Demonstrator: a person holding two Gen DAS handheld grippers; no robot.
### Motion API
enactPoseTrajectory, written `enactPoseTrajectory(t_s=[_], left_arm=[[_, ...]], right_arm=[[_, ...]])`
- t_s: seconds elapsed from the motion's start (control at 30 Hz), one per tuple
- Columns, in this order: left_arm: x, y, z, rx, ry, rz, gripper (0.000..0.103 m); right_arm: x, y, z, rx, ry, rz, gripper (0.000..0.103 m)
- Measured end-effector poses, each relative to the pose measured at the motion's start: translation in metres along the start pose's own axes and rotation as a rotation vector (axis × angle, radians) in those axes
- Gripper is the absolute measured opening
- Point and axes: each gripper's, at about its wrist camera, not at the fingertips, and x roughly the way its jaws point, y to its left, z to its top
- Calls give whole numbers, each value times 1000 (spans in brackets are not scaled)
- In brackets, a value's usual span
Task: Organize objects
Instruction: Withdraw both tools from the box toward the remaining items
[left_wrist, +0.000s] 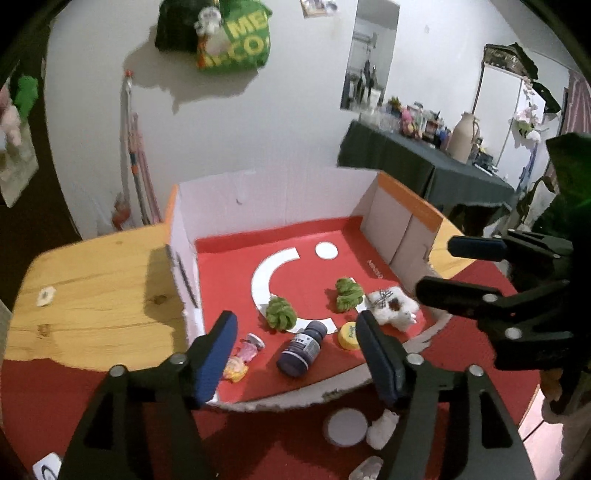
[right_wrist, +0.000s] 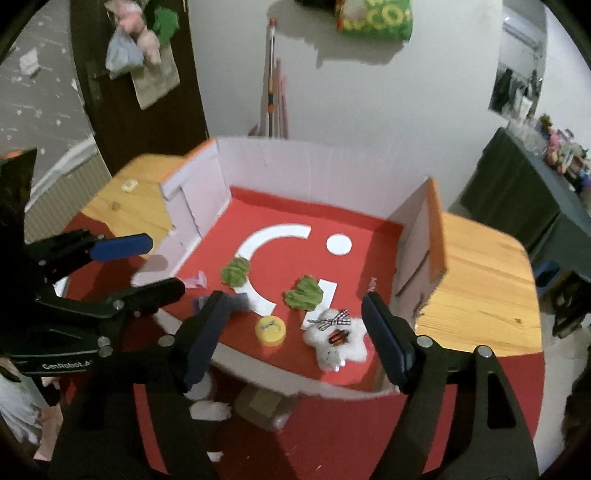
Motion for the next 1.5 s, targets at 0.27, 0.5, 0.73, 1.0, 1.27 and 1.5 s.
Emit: enactPoseTrajectory(t_s=[0.27,0.5,0.73,1.0,1.27,1.5], left_arm=[[-48,-9,-23,-15,-124,31,81],[-71,-14,-47,-46,-190,67,84],[-69,-23,-72,-54,-182,68,84],[-58,-32,-98,-54,-155,77,86],[-46,-39,-119,-64,-116,79,88],[-33,-42,-128,-63,-79,89,89]], right_arm=[[-50,17,-31,-6,-140,-37,83],[-73,27,-65,4,-207,-67,88],[-68,27,-96,50,-210,-87,88],[-43,22,-128,121,-178,-80,88],[-19,16,-148,147,-135,-96,88],[-10,13,-153,162,-107,-94,88]])
